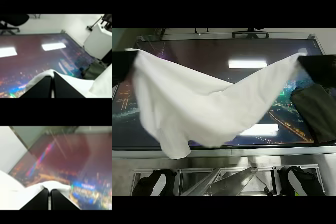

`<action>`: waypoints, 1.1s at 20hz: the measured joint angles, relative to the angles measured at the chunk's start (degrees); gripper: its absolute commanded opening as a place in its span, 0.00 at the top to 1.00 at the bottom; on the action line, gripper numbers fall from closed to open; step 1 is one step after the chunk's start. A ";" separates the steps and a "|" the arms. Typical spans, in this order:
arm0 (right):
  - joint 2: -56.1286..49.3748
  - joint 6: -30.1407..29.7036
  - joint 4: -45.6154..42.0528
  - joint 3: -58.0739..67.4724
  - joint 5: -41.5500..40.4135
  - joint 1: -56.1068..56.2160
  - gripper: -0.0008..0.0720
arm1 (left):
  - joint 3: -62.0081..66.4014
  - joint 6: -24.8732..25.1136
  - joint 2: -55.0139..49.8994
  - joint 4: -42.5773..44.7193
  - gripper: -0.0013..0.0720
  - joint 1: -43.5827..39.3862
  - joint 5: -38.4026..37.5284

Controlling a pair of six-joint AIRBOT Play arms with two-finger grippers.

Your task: Fold the shirts.

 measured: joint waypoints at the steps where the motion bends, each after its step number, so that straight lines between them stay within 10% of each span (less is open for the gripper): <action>1: -3.06 0.33 -0.02 -2.29 -0.24 0.00 0.96 | -0.87 1.95 -4.44 0.00 0.96 -2.01 1.16; 3: -10.25 0.35 -0.02 -6.99 -2.38 0.13 0.95 | -0.52 5.66 -15.43 -0.02 0.94 -6.12 4.00; 5: -18.45 -0.52 0.00 -10.08 -5.70 0.22 0.44 | 3.34 7.61 -27.47 0.50 0.43 -8.94 5.84; 7: -25.97 -3.37 1.07 -10.69 -8.07 -0.28 0.32 | 10.19 7.26 -38.25 0.57 0.10 -9.64 4.20; 14: -38.01 -9.35 -4.26 -2.54 -7.15 -2.91 0.32 | 24.46 -7.43 -52.13 5.66 0.10 -3.65 -15.43; 22: -51.23 -17.68 -19.04 9.94 6.21 6.49 0.13 | -19.80 -15.37 -30.58 11.85 0.10 -13.92 -15.98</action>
